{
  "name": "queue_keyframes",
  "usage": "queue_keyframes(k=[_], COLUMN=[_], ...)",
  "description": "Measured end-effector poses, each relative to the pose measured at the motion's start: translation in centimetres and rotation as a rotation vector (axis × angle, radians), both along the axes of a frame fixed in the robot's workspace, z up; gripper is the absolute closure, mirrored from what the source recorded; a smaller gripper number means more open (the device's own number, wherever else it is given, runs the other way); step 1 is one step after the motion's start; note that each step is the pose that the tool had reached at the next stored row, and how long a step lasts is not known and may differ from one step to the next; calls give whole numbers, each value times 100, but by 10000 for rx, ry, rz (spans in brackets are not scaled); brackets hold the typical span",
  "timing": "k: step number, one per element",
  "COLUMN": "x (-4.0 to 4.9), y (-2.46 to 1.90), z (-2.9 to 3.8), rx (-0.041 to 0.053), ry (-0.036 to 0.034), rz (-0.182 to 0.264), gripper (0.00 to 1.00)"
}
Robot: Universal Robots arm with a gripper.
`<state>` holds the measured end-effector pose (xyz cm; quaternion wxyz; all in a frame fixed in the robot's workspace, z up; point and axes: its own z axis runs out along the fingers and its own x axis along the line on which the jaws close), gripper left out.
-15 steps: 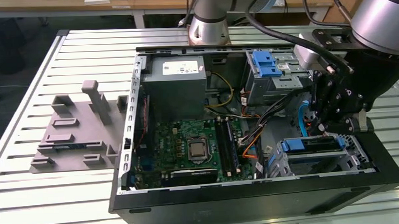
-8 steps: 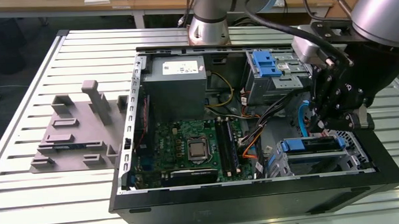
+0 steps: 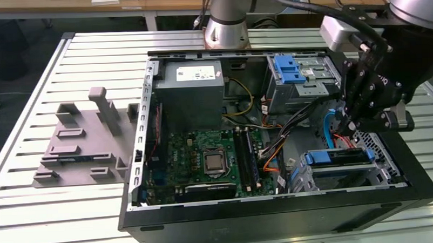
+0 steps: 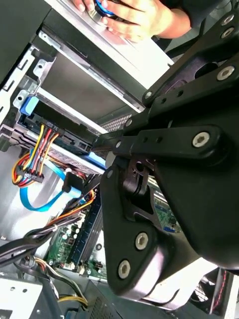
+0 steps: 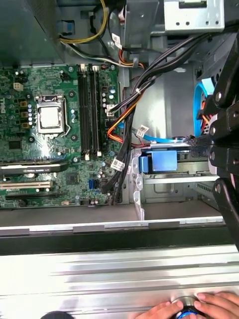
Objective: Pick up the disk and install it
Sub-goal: 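Insert the second disk wire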
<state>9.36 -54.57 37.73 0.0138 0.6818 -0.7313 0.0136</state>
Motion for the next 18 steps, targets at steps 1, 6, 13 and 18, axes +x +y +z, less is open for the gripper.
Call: queue_keyframes(k=[1, 6, 13, 18], x=[-1, -3, -3, -5], y=[9, 67, 165, 206], z=[13, 29, 28, 31], rx=[1, 1, 1, 0], ry=[0, 0, 0, -2], rz=[0, 0, 0, 0], gripper=[89, 89, 89, 89])
